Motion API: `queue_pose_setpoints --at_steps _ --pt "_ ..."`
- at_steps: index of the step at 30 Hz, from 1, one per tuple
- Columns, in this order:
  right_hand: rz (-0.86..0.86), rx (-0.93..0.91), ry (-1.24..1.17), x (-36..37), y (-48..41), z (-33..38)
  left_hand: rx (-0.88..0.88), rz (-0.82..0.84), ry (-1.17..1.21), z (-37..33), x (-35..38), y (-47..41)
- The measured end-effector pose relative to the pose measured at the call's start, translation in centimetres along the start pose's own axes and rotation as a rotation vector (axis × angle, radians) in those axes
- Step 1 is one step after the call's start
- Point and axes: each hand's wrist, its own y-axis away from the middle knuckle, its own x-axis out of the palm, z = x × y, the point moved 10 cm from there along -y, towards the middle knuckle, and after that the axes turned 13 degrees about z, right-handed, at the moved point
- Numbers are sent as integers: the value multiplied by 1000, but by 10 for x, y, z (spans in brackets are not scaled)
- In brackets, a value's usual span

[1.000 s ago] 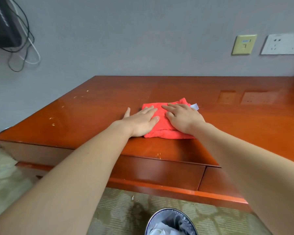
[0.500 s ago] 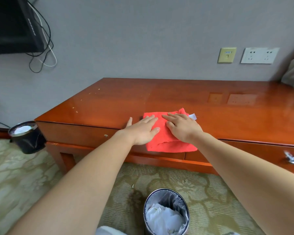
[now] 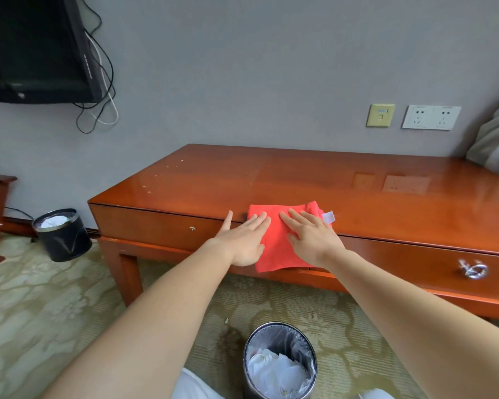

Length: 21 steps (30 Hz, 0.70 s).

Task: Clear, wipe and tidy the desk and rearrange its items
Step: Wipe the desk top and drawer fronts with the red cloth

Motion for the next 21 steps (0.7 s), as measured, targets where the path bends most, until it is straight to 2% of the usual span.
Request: queue_pose_setpoints --at_steps 9,21 --pt "157 12 -25 -1 -49 -4 -2 68 114 16 -19 -21" --pt "168 -3 -66 -9 -136 -10 35 79 159 74 -42 -89"
